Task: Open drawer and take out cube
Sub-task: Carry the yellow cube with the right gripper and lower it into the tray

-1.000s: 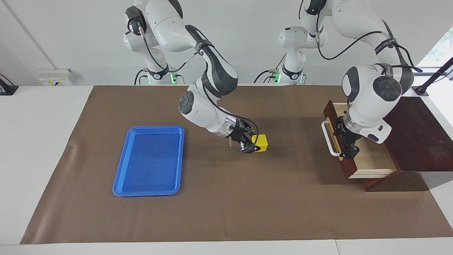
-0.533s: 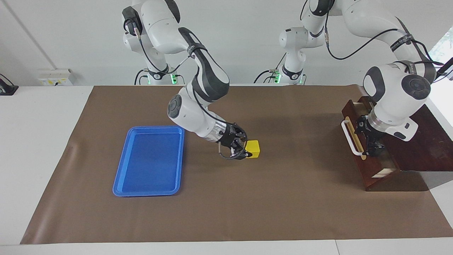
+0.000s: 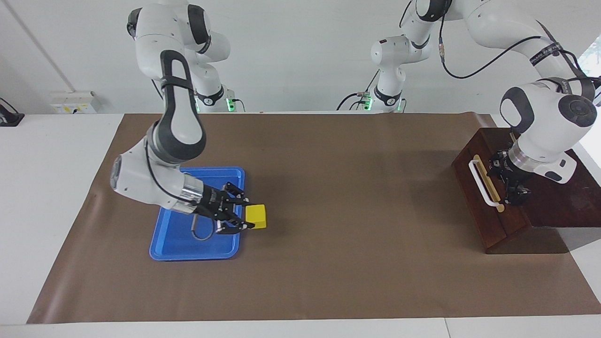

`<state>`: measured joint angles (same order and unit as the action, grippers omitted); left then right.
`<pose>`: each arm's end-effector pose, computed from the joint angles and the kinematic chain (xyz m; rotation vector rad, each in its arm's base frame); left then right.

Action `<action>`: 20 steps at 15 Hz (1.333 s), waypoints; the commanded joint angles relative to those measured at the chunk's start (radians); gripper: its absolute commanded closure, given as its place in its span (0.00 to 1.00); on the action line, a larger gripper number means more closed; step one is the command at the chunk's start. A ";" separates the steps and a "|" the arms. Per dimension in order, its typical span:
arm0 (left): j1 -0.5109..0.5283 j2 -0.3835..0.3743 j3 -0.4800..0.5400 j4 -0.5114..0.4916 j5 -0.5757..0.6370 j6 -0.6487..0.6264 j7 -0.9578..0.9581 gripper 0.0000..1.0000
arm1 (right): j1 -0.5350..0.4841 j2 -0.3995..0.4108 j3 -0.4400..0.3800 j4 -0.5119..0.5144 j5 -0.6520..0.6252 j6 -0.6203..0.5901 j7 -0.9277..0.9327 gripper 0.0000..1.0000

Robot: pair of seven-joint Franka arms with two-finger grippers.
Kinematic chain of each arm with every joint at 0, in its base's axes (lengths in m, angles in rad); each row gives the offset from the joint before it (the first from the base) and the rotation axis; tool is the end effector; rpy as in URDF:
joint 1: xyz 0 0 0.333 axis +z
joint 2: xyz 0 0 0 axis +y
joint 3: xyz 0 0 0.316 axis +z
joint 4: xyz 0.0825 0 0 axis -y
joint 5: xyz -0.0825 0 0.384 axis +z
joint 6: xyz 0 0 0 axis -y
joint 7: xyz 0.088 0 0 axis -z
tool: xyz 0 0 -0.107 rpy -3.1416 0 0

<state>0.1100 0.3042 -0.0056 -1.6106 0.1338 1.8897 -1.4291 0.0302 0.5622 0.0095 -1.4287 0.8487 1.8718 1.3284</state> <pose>0.6436 0.0777 0.4494 -2.2246 -2.0521 -0.0864 0.7050 0.0839 0.3823 -1.7251 1.7885 0.7751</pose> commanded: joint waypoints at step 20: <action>-0.113 -0.339 -0.010 -0.084 -0.128 -0.359 1.202 0.00 | -0.133 -0.028 -0.005 -0.254 0.023 0.153 -0.221 1.00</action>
<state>-0.0003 0.0409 -0.0284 -1.6320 0.0397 1.5512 -0.3168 -0.0922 0.5281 -0.0005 -1.6713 0.8487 2.0162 1.1488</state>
